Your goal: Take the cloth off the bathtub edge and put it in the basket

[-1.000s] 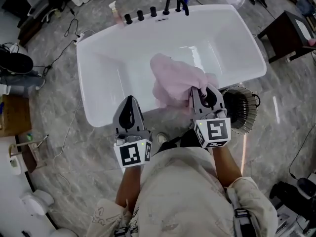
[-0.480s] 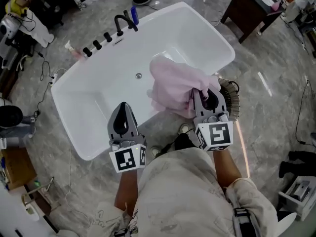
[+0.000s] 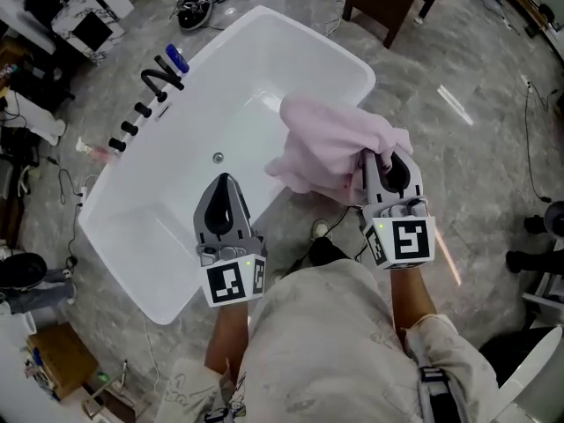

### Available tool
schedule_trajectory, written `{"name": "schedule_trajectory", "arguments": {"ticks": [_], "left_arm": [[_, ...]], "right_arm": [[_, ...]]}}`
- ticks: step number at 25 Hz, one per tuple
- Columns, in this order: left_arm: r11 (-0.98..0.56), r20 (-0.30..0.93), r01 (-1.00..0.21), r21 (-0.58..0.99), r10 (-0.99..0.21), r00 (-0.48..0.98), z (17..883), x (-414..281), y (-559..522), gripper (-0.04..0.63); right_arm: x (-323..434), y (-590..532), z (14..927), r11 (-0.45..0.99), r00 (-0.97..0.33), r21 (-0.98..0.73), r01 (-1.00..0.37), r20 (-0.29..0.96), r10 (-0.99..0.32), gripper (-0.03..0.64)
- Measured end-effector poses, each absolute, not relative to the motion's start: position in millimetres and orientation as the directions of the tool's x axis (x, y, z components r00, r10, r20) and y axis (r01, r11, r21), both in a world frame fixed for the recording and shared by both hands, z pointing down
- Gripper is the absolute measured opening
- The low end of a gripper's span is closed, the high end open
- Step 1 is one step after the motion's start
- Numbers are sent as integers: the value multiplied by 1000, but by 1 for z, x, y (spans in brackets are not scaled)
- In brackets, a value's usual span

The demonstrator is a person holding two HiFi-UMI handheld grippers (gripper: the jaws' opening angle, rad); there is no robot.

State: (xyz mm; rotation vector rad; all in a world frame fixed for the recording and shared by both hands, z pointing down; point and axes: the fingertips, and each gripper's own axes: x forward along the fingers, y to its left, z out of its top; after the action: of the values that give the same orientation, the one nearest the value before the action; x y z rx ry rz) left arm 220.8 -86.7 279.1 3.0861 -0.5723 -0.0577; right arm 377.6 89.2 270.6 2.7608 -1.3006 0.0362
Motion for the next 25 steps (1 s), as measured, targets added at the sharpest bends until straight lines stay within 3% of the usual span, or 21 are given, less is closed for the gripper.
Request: {"name": "schedule_trajectory", "arguments": {"ticks": [15, 25], "left_arm": [[-999, -21, -35, 22, -35, 999, 290, 396, 31, 2], [-999, -8, 48, 22, 48, 999, 294, 447, 78, 2]], "right_arm": [[486, 243, 276, -832, 839, 108, -544, 77, -539, 25], [521, 294, 294, -874, 878, 101, -475, 122, -462, 26]]}}
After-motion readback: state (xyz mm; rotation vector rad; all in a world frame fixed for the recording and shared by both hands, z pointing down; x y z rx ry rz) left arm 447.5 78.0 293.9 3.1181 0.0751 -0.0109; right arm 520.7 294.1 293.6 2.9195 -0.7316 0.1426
